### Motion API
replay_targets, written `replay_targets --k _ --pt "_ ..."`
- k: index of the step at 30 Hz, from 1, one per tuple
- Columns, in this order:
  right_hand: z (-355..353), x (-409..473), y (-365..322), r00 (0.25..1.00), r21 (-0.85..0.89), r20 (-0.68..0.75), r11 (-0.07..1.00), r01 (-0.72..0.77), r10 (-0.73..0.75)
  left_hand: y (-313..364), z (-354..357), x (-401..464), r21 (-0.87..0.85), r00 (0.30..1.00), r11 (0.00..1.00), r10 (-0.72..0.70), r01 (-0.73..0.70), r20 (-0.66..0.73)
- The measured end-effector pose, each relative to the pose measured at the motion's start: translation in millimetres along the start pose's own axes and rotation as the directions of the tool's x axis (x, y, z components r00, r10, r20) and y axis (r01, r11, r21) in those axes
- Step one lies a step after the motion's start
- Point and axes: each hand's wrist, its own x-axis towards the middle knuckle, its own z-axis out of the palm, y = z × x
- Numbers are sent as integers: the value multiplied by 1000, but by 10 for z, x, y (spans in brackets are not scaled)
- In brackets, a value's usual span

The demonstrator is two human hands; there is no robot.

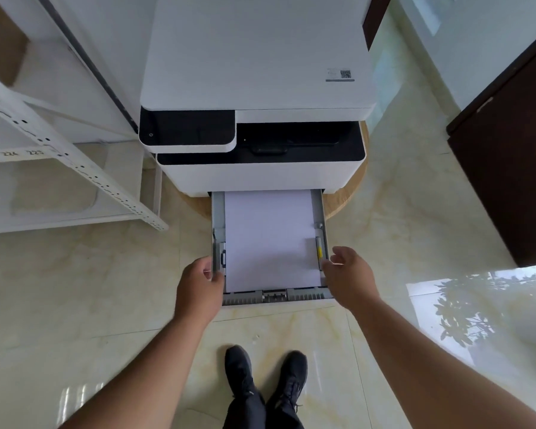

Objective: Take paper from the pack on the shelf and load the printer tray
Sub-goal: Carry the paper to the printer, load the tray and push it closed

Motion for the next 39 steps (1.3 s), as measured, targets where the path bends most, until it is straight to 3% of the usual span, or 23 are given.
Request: replay_targets --k 5,21,31,39 --pt "152 243 -156 993 -143 -105 987 -72 57 121 149 231 111 994 992 70 -61 -82" --pt "251 352 -102 986 -171 -162 984 -55 27 67 207 387 111 986 991 91 -76 -138" --pt "307 377 -30 990 -212 -138 977 12 -42 -69 216 416 167 979 969 194 -182 -57" --pt "178 166 214 975 -413 2 887 204 -223 -338 9 153 432 921 815 370 -386 123"
